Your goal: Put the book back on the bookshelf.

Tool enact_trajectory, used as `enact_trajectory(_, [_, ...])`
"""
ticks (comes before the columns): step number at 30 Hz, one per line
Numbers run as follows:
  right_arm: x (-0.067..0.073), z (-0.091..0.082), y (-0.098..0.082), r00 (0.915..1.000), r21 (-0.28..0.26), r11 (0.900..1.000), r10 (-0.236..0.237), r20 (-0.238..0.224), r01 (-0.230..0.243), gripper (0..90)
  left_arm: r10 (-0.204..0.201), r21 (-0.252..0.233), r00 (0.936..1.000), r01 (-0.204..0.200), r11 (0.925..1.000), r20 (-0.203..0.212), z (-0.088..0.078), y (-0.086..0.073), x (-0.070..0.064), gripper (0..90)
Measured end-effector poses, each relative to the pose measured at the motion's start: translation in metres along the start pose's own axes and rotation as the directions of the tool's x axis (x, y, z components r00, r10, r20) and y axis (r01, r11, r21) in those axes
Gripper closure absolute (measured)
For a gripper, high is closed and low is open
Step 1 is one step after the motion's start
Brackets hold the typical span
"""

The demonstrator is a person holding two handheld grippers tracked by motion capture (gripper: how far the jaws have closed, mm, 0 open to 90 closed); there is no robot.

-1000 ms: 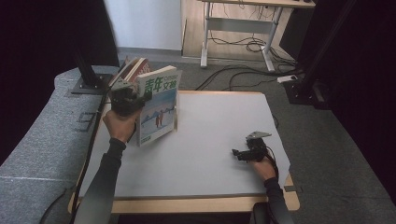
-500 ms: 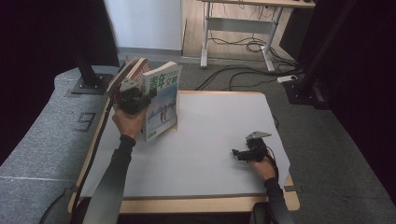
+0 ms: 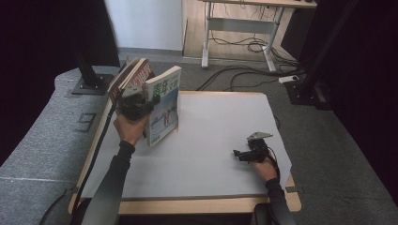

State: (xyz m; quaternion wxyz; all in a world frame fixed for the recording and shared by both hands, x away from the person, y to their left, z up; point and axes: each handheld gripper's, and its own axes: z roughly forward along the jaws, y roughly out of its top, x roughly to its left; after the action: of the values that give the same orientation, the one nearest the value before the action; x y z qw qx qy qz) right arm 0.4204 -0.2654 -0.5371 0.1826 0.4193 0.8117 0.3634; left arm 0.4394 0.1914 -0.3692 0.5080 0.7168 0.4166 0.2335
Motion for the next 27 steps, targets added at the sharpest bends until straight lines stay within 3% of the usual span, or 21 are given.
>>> enact_trajectory(12, [0.000,0.000,0.000,1.0000,-0.001,1.000,-0.002,0.001,0.002,12.0,0.050,0.047,0.9986,-0.049,0.9977,-0.014,-0.015,-0.014,-0.010,73.0])
enact_trajectory(23, [0.000,0.000,0.000,1.0000,-0.001,1.000,-0.002,0.001,0.002,12.0,0.036,0.056,0.9993,-0.037,0.9978,0.004,-0.022,-0.029,-0.011,72.1])
enact_trajectory(27, [0.000,0.000,0.000,1.0000,-0.001,1.000,-0.001,0.001,0.001,12.0,0.050,0.065,0.9987,-0.051,0.9966,0.011,-0.021,-0.030,-0.014,71.4])
